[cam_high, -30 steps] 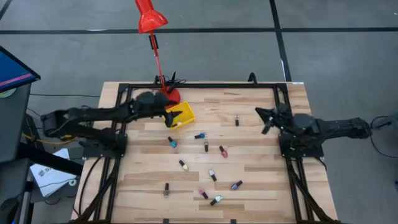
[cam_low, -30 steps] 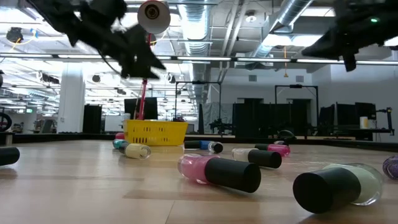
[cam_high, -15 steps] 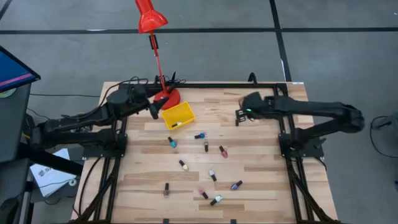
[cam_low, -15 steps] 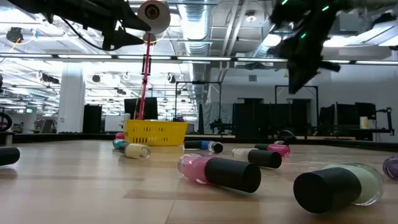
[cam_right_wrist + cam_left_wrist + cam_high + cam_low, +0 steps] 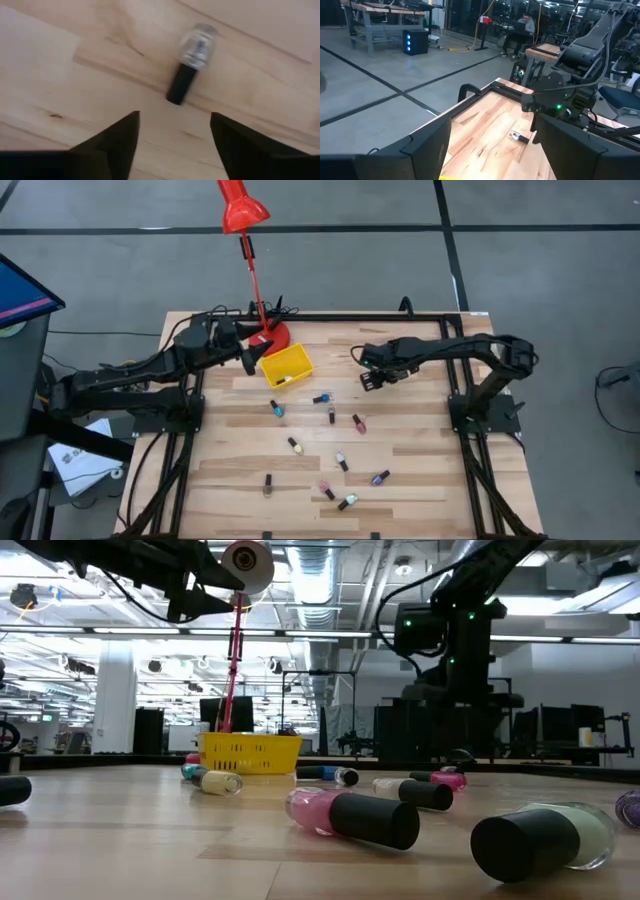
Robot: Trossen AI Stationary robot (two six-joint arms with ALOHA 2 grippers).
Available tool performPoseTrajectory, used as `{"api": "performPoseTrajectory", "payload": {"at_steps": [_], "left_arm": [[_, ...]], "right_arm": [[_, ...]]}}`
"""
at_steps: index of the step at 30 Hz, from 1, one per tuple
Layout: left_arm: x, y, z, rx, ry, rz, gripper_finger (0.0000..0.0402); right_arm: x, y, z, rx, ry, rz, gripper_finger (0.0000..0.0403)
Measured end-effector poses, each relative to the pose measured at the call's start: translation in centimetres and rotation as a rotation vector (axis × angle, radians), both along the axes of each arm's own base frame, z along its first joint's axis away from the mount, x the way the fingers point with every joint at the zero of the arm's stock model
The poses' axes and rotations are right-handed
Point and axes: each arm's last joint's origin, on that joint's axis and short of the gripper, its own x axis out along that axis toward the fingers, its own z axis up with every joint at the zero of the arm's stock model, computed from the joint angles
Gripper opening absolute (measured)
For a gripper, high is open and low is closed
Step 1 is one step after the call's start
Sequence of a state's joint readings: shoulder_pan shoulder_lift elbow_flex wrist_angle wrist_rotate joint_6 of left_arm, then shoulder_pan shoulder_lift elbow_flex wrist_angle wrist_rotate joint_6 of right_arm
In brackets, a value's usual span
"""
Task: Pick & Place Nail Polish
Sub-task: Put the transparent nail polish into the yellow basket
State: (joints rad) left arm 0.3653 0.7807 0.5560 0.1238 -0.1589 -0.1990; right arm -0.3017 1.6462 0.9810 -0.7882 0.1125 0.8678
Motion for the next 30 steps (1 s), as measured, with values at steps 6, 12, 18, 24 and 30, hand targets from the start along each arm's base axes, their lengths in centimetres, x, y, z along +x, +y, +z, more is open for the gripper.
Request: {"api": "performPoseTrajectory", "payload": {"at_steps": [6,12,18,24,30], "left_arm": [[0.0,0.0,0.0,-0.001,0.001,0.000,0.0289],[0.0,0.0,0.0,-0.002,0.004,0.000,0.0289],[0.0,0.0,-0.1,-0.005,0.011,0.000,0.0289],[0.0,0.0,-0.2,-0.007,0.018,0.000,0.0289],[0.0,0.0,-0.2,-0.009,0.023,0.000,0.0289]], "right_arm": [[0.4,-0.9,-1.5,0.015,0.018,-0.012,0.0248],[0.9,-1.8,-3.6,0.067,0.044,0.014,0.0232],[0.8,-2.2,-4.2,0.090,0.063,0.001,0.0190],[0.8,-2.6,-4.3,0.097,0.051,-0.020,0.0099],[0.8,-2.7,-4.3,0.089,0.044,-0.008,0.0018]]}}
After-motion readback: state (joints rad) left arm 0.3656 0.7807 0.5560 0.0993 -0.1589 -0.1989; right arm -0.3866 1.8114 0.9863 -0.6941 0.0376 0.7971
